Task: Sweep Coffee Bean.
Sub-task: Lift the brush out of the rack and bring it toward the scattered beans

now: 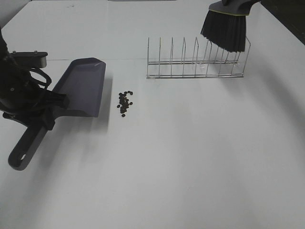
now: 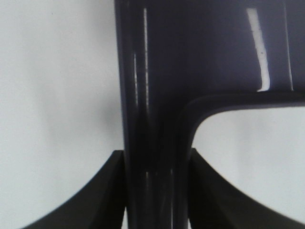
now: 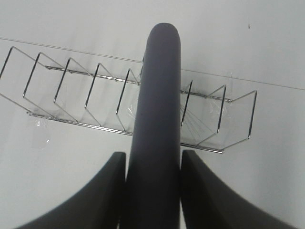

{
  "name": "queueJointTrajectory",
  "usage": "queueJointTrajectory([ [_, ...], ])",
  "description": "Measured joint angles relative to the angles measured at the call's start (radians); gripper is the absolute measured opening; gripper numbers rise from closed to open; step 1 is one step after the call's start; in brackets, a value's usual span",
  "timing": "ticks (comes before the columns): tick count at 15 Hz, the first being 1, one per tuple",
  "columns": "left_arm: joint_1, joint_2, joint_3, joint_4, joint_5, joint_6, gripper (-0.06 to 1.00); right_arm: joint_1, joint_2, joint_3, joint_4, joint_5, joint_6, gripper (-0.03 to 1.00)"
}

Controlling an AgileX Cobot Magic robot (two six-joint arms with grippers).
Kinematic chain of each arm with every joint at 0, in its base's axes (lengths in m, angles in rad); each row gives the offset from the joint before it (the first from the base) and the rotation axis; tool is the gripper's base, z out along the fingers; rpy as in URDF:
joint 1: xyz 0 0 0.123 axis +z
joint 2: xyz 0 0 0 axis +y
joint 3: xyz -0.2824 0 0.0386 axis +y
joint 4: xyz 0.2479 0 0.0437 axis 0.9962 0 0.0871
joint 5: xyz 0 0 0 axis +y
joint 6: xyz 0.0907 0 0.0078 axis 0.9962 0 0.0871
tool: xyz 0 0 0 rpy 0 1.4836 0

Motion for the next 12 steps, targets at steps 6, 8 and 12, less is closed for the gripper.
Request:
queueJointTrajectory([
  [6, 0.000, 0.000, 0.000, 0.006, 0.000, 0.000, 0.35, 0.002, -0.065, 0.009, 0.043, 0.001, 0.000, 0.29],
  [8, 0.000, 0.000, 0.000, 0.007, 0.000, 0.000, 0.35, 0.004, -0.133, 0.070, 0.077, 0.000, 0.000, 0.29],
  [12, 0.000, 0.000, 0.000, 0.011, -0.004, 0.000, 0.35, 0.004, -0.247, 0.280, 0.093, 0.000, 0.000, 0.29],
])
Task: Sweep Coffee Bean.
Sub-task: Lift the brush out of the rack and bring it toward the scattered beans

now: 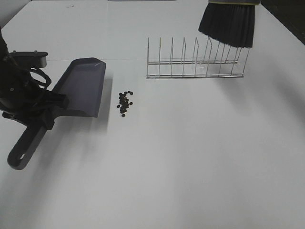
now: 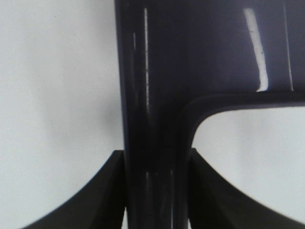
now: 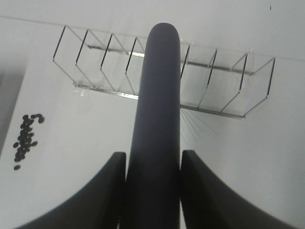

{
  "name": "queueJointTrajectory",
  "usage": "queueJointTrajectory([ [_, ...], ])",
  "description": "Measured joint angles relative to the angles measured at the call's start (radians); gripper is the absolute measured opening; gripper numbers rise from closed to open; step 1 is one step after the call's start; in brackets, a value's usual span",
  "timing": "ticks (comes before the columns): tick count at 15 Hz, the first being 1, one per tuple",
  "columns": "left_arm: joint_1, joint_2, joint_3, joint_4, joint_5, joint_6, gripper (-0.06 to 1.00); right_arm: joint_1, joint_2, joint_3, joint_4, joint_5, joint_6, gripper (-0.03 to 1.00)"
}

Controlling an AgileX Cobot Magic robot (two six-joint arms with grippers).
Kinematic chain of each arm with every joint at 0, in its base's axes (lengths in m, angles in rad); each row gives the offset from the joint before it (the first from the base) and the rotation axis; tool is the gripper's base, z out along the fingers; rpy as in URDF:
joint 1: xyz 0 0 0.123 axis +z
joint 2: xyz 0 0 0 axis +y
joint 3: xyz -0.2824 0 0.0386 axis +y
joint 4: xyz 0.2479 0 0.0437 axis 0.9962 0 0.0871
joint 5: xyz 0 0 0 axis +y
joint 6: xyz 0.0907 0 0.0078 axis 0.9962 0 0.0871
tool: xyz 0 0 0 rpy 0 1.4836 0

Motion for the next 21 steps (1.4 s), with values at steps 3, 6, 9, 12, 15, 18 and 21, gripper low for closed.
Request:
queueJointTrajectory([
  [3, 0.000, 0.000, 0.000, 0.001, -0.024, 0.000, 0.35, 0.006, -0.097, 0.201, 0.040, -0.001, -0.024, 0.29],
  [6, 0.000, 0.000, 0.000, 0.001, -0.024, 0.000, 0.35, 0.020, -0.103, 0.270, 0.041, -0.003, -0.033, 0.29],
  [9, 0.000, 0.000, 0.000, 0.001, -0.024, 0.000, 0.35, 0.025, -0.103, 0.292, 0.019, -0.053, -0.044, 0.29],
  [12, 0.000, 0.000, 0.000, 0.001, -0.024, 0.000, 0.35, 0.025, -0.104, 0.292, -0.018, -0.061, -0.043, 0.29],
  [15, 0.000, 0.000, 0.000, 0.020, 0.012, -0.002, 0.35, 0.025, -0.105, 0.298, -0.017, -0.019, -0.043, 0.29],
  [18, 0.000, 0.000, 0.000, 0.135, 0.071, -0.109, 0.35, 0.025, -0.117, 0.345, 0.009, -0.020, -0.052, 0.29],
  [21, -0.004, 0.000, 0.022, 0.229, 0.082, -0.190, 0.35, 0.025, -0.135, 0.405, 0.024, -0.072, -0.061, 0.29],
])
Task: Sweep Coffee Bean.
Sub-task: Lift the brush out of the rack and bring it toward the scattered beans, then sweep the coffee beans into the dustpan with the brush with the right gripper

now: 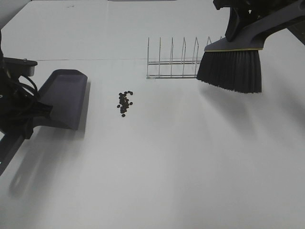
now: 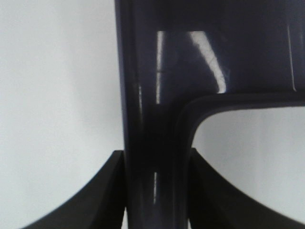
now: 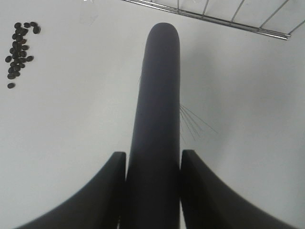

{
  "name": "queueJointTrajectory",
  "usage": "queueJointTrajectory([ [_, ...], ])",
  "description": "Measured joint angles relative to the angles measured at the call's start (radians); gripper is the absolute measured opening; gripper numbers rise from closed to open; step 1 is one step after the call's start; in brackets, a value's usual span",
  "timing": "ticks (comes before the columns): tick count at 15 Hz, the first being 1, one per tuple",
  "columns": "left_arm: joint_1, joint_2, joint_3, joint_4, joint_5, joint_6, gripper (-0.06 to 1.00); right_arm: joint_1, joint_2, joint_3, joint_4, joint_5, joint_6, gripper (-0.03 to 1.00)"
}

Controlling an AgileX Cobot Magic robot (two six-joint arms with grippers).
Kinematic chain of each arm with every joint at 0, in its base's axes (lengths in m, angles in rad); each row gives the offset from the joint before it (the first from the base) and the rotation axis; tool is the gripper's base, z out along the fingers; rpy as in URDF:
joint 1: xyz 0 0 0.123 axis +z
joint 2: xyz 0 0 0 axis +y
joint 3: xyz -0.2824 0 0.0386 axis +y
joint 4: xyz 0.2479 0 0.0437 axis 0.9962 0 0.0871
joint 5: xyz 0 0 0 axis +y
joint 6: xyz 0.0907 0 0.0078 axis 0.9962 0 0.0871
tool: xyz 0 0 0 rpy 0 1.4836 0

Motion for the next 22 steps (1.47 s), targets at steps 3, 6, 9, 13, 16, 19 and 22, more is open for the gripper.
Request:
queueJointTrajectory([
  [3, -0.050, 0.000, 0.115, 0.006, -0.117, -0.050, 0.35, 0.000, -0.025, 0.085, 0.017, -0.111, -0.018, 0.29],
  [6, -0.107, 0.031, 0.144, 0.006, -0.201, -0.091, 0.35, 0.000, -0.029, 0.191, 0.077, -0.230, -0.064, 0.29],
  [9, -0.136, 0.085, 0.143, 0.007, -0.238, -0.111, 0.35, 0.001, -0.029, 0.243, 0.090, -0.298, -0.071, 0.29],
  [13, -0.137, 0.092, 0.143, 0.008, -0.239, -0.115, 0.35, 0.085, -0.024, 0.248, 0.045, -0.363, -0.045, 0.29],
  [16, -0.137, 0.092, 0.143, 0.009, -0.241, -0.116, 0.35, 0.143, 0.012, 0.248, -0.075, -0.392, 0.077, 0.29],
  [19, -0.137, 0.094, 0.127, 0.009, -0.235, -0.116, 0.35, 0.197, 0.065, 0.248, -0.213, -0.405, 0.178, 0.29],
  [22, -0.137, 0.104, 0.107, 0.009, -0.223, -0.116, 0.35, 0.300, 0.129, 0.225, -0.332, -0.410, 0.254, 0.29],
])
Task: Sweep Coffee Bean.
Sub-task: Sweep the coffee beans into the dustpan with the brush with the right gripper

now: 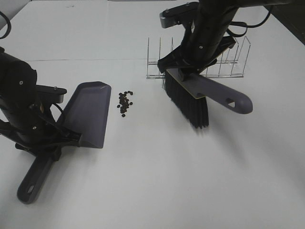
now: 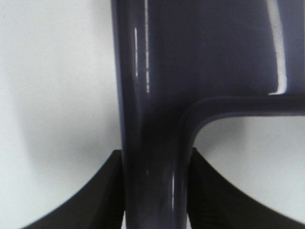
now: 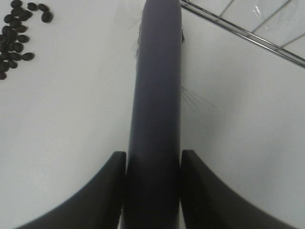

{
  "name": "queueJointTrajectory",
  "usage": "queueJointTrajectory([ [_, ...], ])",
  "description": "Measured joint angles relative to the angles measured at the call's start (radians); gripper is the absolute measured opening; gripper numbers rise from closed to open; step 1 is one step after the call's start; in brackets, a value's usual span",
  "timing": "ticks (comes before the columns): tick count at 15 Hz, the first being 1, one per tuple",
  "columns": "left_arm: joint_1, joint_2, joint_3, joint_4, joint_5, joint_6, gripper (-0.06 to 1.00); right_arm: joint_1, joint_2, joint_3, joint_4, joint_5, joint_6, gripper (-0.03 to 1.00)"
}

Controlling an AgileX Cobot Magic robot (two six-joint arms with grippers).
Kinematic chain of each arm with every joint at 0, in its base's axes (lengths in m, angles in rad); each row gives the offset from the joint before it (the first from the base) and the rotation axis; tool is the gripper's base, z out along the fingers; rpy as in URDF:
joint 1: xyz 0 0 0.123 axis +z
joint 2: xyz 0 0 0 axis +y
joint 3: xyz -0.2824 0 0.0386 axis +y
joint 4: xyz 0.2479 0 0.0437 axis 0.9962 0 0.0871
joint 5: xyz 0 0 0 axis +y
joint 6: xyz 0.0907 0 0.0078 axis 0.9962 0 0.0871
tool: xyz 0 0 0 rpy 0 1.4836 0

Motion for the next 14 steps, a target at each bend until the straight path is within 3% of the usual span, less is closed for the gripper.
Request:
queueJointTrajectory([
  [6, 0.000, 0.009, -0.002, 0.000, 0.001, 0.001, 0.35, 0.100, 0.119, -0.113, 0.001, 0.009, 0.002, 0.29],
  [11, 0.000, 0.014, -0.010, 0.000, 0.007, 0.006, 0.35, 0.219, 0.231, -0.277, 0.005, 0.108, -0.008, 0.29],
  [14, 0.000, 0.015, -0.010, 0.000, 0.007, 0.008, 0.35, 0.251, 0.299, -0.400, 0.087, 0.166, -0.049, 0.29],
])
